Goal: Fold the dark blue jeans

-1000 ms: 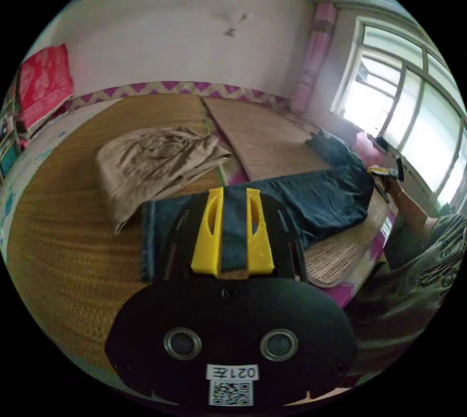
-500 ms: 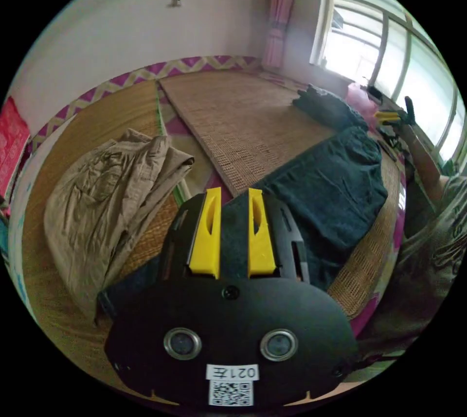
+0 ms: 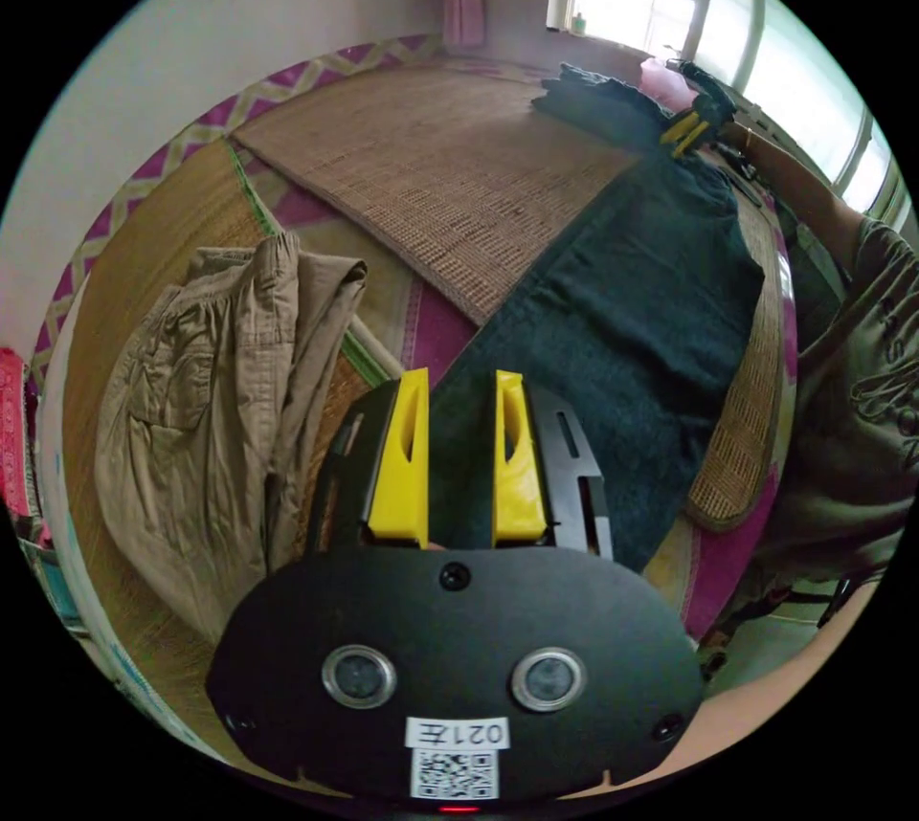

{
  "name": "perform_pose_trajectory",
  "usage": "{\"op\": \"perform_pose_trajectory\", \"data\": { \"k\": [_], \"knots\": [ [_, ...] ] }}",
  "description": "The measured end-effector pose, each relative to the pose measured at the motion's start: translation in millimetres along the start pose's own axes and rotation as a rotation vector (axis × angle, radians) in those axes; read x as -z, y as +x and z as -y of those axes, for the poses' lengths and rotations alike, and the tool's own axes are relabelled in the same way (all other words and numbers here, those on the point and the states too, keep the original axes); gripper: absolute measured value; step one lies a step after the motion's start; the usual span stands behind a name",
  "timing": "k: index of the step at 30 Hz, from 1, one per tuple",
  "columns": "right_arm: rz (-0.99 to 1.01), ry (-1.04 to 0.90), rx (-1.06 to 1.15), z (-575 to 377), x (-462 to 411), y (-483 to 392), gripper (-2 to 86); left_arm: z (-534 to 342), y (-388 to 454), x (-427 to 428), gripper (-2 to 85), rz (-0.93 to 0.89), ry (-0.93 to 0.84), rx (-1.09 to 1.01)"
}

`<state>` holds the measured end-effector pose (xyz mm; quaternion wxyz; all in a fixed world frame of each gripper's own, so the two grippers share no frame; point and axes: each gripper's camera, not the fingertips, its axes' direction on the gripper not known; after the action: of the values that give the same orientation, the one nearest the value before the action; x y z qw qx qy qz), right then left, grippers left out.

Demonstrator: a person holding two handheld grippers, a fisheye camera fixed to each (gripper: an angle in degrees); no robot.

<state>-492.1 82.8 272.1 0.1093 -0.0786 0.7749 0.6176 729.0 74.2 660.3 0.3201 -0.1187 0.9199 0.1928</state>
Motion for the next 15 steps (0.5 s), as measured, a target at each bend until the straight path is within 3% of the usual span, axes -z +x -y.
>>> {"op": "perform_pose_trajectory", "data": {
  "k": [9, 15],
  "knots": [
    [-0.057, 0.089, -0.050, -13.4, 12.8, -14.3, -0.1, -21.1, 28.5, 9.5, 4.7, 0.042, 0.009, -0.019],
    [-0.074, 0.109, -0.039, -21.6, 21.7, -27.7, -1.0, -45.5, 63.2, 31.3, -0.6, 0.130, 0.067, -0.057]
  ]
}}
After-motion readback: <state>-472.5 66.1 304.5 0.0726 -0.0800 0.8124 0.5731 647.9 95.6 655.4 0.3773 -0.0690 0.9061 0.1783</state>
